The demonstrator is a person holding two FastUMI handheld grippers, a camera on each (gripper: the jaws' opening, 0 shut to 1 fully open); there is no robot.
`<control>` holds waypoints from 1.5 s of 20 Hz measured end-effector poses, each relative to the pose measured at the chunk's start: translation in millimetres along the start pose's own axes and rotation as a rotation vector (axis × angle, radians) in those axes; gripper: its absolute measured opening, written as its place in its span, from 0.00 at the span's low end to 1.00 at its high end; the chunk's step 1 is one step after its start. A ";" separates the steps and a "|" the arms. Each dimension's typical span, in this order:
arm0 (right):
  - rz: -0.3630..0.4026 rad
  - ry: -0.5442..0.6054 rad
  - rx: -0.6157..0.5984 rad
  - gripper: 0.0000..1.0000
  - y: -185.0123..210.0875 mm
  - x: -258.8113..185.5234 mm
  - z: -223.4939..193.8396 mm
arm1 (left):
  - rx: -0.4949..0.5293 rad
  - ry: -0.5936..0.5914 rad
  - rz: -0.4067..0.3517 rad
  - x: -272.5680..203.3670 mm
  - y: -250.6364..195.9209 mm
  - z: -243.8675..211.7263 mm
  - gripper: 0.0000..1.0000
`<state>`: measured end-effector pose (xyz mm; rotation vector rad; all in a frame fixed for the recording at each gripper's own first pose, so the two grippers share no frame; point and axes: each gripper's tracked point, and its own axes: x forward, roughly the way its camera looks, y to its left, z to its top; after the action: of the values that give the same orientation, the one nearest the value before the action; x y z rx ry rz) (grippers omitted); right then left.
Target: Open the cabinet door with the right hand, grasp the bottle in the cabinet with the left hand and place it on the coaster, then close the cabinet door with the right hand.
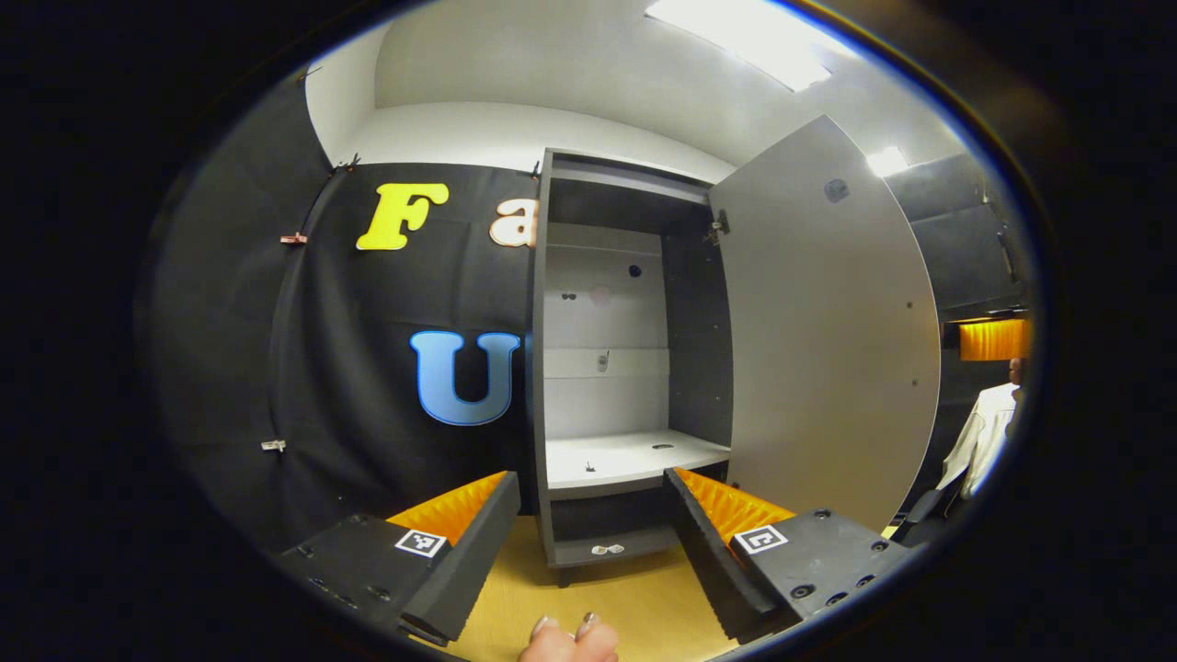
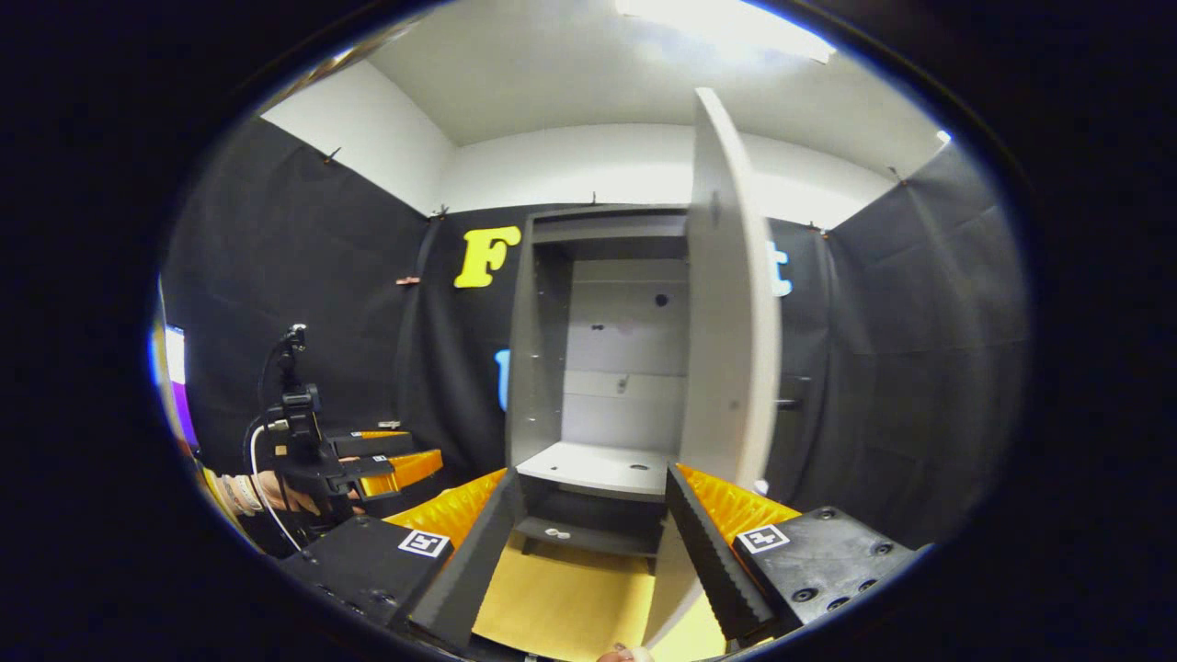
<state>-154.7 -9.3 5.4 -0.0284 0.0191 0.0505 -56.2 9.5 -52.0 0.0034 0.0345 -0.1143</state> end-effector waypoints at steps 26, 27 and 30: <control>0.000 -0.035 0.064 0.96 -108.1 53.3 -7.8 | -0.028 0.020 0.069 60.3 -44.8 -9.3 0.98; -0.002 -0.035 0.060 0.96 -96.8 56.2 -7.4 | -0.026 0.022 0.054 62.5 -41.7 -8.8 0.98; -0.009 -0.030 0.040 0.97 -61.2 65.4 -9.2 | -0.005 0.032 0.009 64.5 -24.6 -9.9 0.98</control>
<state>-86.5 -67.3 -3.4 0.0118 -0.0097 0.0418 4.7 -22.3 -64.2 0.0001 0.0667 -0.1053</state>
